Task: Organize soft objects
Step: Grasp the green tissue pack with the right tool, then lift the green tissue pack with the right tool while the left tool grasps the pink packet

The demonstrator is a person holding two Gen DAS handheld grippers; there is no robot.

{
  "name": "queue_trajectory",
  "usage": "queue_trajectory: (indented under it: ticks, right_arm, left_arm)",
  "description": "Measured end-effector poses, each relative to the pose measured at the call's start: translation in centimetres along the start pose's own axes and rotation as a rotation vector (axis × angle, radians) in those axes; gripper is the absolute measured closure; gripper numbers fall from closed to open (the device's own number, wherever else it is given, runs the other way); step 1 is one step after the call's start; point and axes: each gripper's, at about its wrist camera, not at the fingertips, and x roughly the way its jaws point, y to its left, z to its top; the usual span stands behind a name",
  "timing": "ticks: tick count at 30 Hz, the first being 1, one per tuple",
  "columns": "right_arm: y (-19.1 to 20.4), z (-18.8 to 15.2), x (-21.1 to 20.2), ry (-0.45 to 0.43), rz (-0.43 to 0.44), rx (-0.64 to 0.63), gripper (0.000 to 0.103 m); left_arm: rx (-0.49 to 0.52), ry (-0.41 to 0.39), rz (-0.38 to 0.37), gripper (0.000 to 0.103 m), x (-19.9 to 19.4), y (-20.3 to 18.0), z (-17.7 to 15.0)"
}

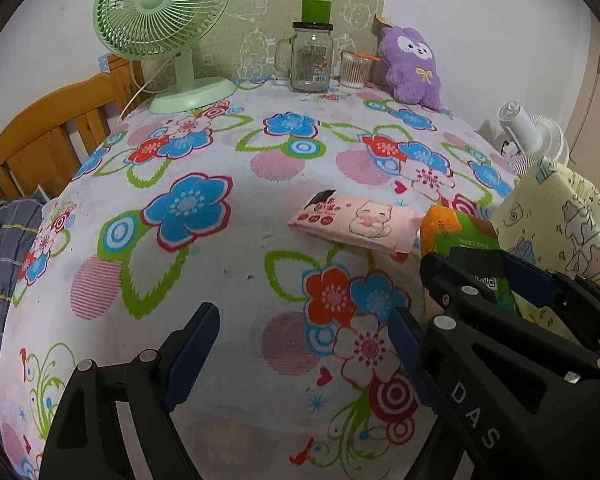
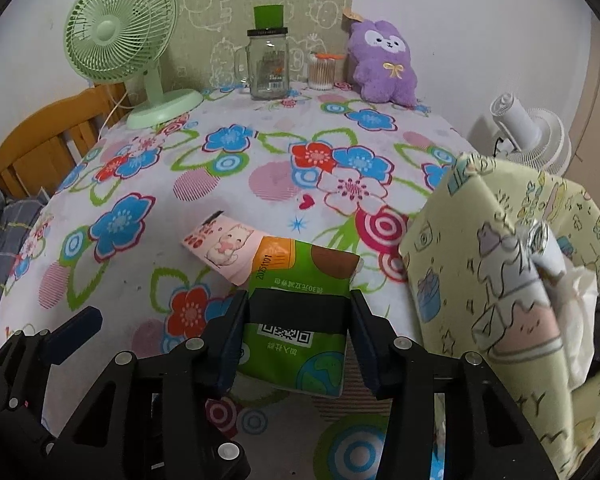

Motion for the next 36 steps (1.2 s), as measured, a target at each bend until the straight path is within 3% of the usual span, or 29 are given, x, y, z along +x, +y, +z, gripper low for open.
queue_trajectory:
  ticks: [9, 18, 36]
  right_arm:
    - [1.5, 0.4, 0.5, 0.029, 0.096, -0.061, 0.052]
    - [1.6, 1.9, 1.7, -0.009, 0.052, -0.066, 0.052]
    - [-0.1, 5.4, 5.2, -0.056, -0.023, 0.040, 0.052]
  left_arm:
    - [-0.026, 0.019, 0.039, 0.016, 0.1, 1.4, 0.0]
    - [-0.065, 0.025, 0.051, 0.016, 1.5, 1.6, 1.4]
    - [-0.118, 0.067, 0.077, 0.014, 4.8, 1.0, 4.4]
